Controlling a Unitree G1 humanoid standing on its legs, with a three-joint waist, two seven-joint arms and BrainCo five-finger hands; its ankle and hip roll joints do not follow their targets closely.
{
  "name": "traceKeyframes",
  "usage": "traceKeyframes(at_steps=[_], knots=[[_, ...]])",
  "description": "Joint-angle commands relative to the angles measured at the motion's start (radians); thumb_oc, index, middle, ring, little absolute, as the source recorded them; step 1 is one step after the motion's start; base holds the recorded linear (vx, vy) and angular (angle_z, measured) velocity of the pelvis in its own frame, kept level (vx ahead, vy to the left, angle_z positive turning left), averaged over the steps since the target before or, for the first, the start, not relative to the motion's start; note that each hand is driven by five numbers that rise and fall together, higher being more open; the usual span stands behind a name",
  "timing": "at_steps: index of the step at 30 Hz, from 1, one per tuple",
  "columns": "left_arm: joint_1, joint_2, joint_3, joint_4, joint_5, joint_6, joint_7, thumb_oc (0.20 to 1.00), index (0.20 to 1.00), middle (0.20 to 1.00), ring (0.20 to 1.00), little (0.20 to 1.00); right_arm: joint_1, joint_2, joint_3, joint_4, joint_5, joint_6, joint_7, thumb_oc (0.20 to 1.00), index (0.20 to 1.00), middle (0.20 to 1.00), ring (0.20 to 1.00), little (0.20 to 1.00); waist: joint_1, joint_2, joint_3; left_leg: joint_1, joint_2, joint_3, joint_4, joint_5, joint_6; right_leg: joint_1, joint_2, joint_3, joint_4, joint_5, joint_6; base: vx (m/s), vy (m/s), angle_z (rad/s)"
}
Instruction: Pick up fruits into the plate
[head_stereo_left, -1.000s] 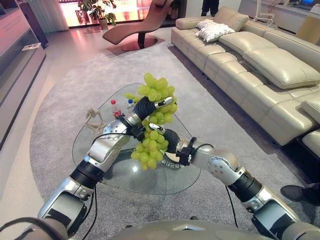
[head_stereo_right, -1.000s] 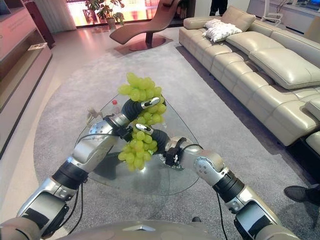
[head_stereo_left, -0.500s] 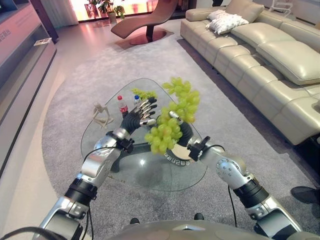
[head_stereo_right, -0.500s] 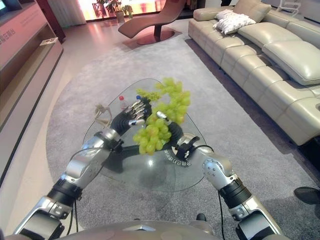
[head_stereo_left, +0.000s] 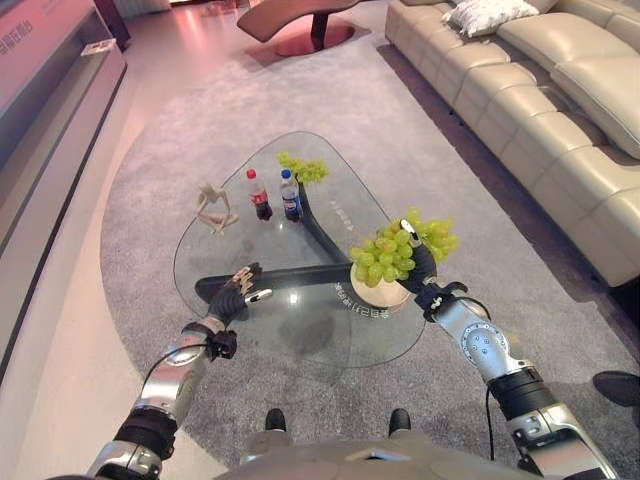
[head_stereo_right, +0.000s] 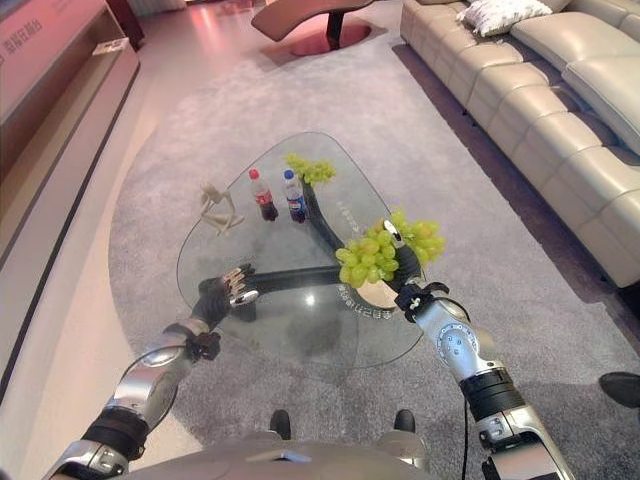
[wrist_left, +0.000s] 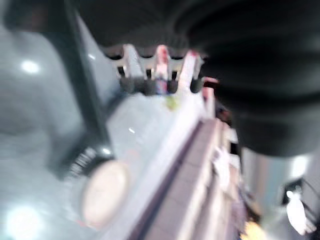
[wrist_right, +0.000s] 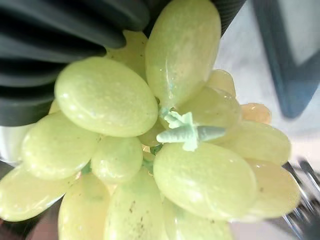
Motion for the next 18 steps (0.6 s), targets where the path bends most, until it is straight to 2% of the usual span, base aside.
traceKeyframes(at_steps=[1, 2, 3, 5, 6, 7, 8, 10, 13, 18], knots=[[-0.106, 0.017, 0.020, 0.083, 0.025, -0.045, 0.103, 1.000, 1.000, 1.000, 1.000, 1.000, -0.122, -0.039, -0.060, 0.023, -0.100, -0.110, -0.051, 0.200, 0.200, 0.200, 0.200, 0.200, 0.014, -0.030, 0.078, -0.029, -0.054, -0.025, 0.047, -0.127, 0.030, -0.001, 0.024, -0.011, 0.108, -0.152, -0.045, -0.21, -0.004, 0.08], [-0.124, 0.006, 0.017, 0.124, 0.024, -0.038, 0.136, 1.000, 1.000, 1.000, 1.000, 1.000, -0.148, -0.048, -0.060, 0.076, -0.166, -0.123, -0.072, 0.200, 0.200, 0.200, 0.200, 0.200, 0.017, -0.029, 0.098, -0.047, -0.058, -0.032, 0.050, -0.124, 0.031, -0.018, 0.026, -0.009, 0.117, -0.154, -0.046, -0.16, -0.007, 0.10], [-0.125, 0.006, 0.017, 0.125, 0.024, -0.038, 0.136, 1.000, 1.000, 1.000, 1.000, 1.000, -0.150, -0.048, -0.060, 0.077, -0.167, -0.123, -0.071, 0.200, 0.200, 0.200, 0.200, 0.200, 0.017, -0.029, 0.099, -0.048, -0.058, -0.033, 0.051, -0.125, 0.031, -0.019, 0.026, -0.009, 0.118, -0.155, -0.046, -0.22, -0.021, 0.11], [-0.177, -0.007, 0.000, 0.220, 0.054, -0.013, 0.192, 1.000, 1.000, 1.000, 1.000, 1.000, -0.250, -0.103, -0.039, 0.229, -0.260, -0.143, -0.114, 0.200, 0.200, 0.200, 0.200, 0.200, 0.030, -0.027, 0.162, -0.099, -0.067, -0.056, 0.057, -0.113, 0.033, -0.068, 0.031, -0.007, 0.140, -0.156, -0.053, -0.21, -0.037, 0.06], [-0.178, -0.007, 0.000, 0.220, 0.054, -0.013, 0.192, 1.000, 1.000, 1.000, 1.000, 1.000, -0.250, -0.103, -0.039, 0.229, -0.260, -0.143, -0.114, 0.200, 0.200, 0.200, 0.200, 0.200, 0.029, -0.027, 0.163, -0.100, -0.067, -0.056, 0.057, -0.113, 0.033, -0.068, 0.031, -0.007, 0.141, -0.156, -0.053, -0.13, -0.044, 0.10], [-0.192, -0.014, -0.003, 0.271, 0.082, -0.019, 0.211, 1.000, 1.000, 1.000, 1.000, 1.000, -0.290, -0.138, -0.036, 0.311, -0.363, -0.192, -0.123, 0.200, 0.200, 0.200, 0.200, 0.200, 0.039, -0.024, 0.191, -0.121, -0.075, -0.068, 0.059, -0.109, 0.036, -0.089, 0.035, -0.008, 0.152, -0.158, -0.057, -0.11, -0.044, 0.12], [-0.198, -0.020, -0.005, 0.306, 0.086, -0.021, 0.231, 1.000, 1.000, 1.000, 1.000, 1.000, -0.324, -0.170, -0.031, 0.368, -0.419, -0.210, -0.129, 0.200, 0.200, 0.200, 0.200, 0.200, 0.048, -0.020, 0.213, -0.136, -0.082, -0.077, 0.059, -0.105, 0.038, -0.105, 0.037, -0.010, 0.158, -0.157, -0.060, -0.12, -0.058, 0.18], [-0.198, -0.025, -0.002, 0.340, 0.083, -0.020, 0.251, 1.000, 1.000, 1.000, 1.000, 1.000, -0.351, -0.190, -0.035, 0.419, -0.449, -0.211, -0.138, 0.200, 0.200, 0.200, 0.200, 0.200, 0.056, -0.015, 0.233, -0.151, -0.089, -0.085, 0.062, -0.104, 0.041, -0.120, 0.039, -0.011, 0.166, -0.158, -0.064, -0.06, -0.041, 0.19], [-0.192, -0.027, 0.019, 0.449, 0.123, -0.044, 0.294, 1.000, 1.000, 1.000, 1.000, 1.000, -0.439, -0.258, -0.017, 0.560, -0.609, -0.234, -0.160, 0.200, 0.200, 0.200, 0.200, 0.200, 0.085, -0.004, 0.302, -0.220, -0.116, -0.108, 0.101, -0.100, 0.047, -0.181, 0.043, -0.020, 0.210, -0.164, -0.075, -0.09, -0.049, 0.11], [-0.171, -0.028, 0.017, 0.495, 0.154, -0.069, 0.311, 1.000, 1.000, 1.000, 1.000, 1.000, -0.510, -0.320, 0.017, 0.608, -0.716, -0.225, -0.180, 0.200, 0.200, 0.200, 0.200, 0.200, 0.108, 0.013, 0.366, -0.295, -0.136, -0.127, 0.159, -0.095, 0.056, -0.254, 0.041, -0.031, 0.274, -0.170, -0.084, -0.06, -0.047, 0.15]])
